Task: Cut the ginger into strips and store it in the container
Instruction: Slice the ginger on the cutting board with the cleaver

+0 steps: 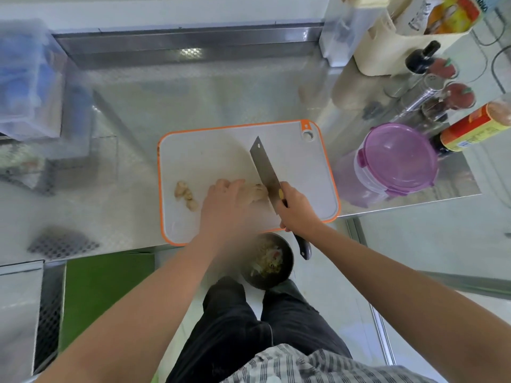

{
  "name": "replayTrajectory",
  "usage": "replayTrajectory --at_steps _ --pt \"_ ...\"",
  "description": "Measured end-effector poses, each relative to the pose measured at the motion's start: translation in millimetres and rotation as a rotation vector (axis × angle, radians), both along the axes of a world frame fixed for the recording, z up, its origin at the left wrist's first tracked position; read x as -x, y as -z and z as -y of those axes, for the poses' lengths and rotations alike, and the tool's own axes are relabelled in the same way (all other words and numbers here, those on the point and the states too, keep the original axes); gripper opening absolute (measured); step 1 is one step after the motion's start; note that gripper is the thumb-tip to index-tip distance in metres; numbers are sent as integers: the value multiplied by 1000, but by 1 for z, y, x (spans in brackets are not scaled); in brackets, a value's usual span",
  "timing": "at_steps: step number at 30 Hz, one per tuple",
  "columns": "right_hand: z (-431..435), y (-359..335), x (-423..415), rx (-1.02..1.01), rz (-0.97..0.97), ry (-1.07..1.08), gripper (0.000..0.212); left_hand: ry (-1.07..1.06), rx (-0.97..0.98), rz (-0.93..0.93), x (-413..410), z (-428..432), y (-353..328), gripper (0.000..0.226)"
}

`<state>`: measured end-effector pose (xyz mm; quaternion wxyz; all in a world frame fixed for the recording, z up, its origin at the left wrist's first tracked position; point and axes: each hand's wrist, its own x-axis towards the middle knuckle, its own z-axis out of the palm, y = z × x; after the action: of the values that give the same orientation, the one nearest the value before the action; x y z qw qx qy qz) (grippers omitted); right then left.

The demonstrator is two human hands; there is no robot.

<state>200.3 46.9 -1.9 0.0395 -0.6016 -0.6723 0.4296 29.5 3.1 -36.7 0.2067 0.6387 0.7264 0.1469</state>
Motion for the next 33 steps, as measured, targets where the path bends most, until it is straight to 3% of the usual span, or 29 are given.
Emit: replayTrajectory --at_steps 4,10,14,19,21,25,27,30,33 --pt "-3 3 4 -38 69 -111 34 -9 -37 -53 -5 3 -1 43" --pt "-7 6 -2 -107 66 -93 20 -245 -97 -241 9 13 5 40" --pt "-7 6 6 -71 12 -33 24 -381 -37 -282 34 19 10 42" --pt "-8 9 17 -70 22 -2 23 -264 -23 -266 63 20 18 27" --pt "-9 9 21 -69 14 12 26 -291 -3 -256 70 18 16 28" --pt "-10 9 27 -37 -15 19 8 -354 5 -299 77 17 12 35" --pt "-12 6 28 -36 -13 -4 13 -360 -32 -302 70 16 9 37" --pt "-14 3 23 -45 -11 -2 13 -222 -167 -155 43 9 4 36" --pt "-12 1 13 -87 -3 28 10 43 -162 -64 8 2 0 41"
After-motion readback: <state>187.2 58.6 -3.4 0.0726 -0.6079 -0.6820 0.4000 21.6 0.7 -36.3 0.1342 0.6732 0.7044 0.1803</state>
